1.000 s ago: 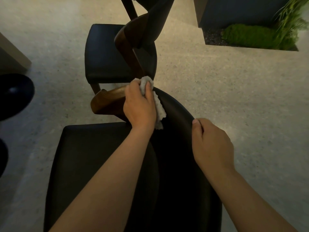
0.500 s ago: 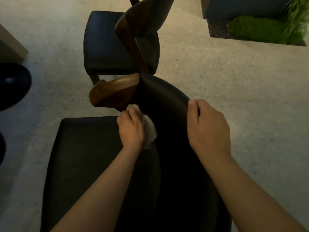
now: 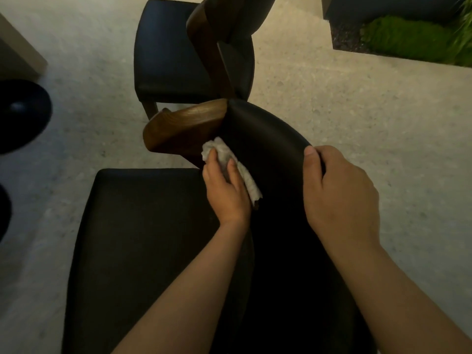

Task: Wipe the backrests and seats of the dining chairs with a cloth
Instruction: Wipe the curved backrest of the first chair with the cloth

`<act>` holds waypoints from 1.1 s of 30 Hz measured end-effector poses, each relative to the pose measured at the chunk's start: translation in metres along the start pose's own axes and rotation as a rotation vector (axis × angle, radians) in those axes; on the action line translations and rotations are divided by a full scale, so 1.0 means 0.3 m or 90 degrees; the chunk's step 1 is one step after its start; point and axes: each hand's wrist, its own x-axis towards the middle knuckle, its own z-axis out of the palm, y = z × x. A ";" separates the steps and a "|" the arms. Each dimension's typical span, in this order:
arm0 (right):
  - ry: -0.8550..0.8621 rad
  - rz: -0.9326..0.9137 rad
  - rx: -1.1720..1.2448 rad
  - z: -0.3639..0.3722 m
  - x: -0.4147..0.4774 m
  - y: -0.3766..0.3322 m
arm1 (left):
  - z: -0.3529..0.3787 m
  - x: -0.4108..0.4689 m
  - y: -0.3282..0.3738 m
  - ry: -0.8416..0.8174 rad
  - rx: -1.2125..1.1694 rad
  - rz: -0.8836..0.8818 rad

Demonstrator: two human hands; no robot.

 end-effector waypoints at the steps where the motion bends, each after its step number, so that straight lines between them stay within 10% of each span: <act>1: 0.001 -0.001 -0.002 0.000 -0.001 0.000 | 0.011 -0.001 -0.004 0.014 -0.013 -0.010; 8: 0.001 -0.004 -0.014 0.003 -0.001 0.001 | -0.033 0.028 -0.081 -0.043 -0.015 0.019; 14: 0.009 -0.004 -0.020 0.003 -0.003 -0.001 | -0.141 0.009 -0.266 -0.121 0.135 -0.220; 19: 0.013 -0.005 -0.032 0.002 -0.005 -0.002 | -0.105 0.018 -0.137 -0.085 0.041 -0.052; 27: 0.015 -0.005 -0.051 0.001 -0.011 -0.004 | -0.051 0.060 -0.061 0.001 -0.056 -0.165; 33: 0.014 -0.008 -0.057 0.002 -0.011 -0.002 | -0.078 0.065 0.061 0.050 -0.046 0.115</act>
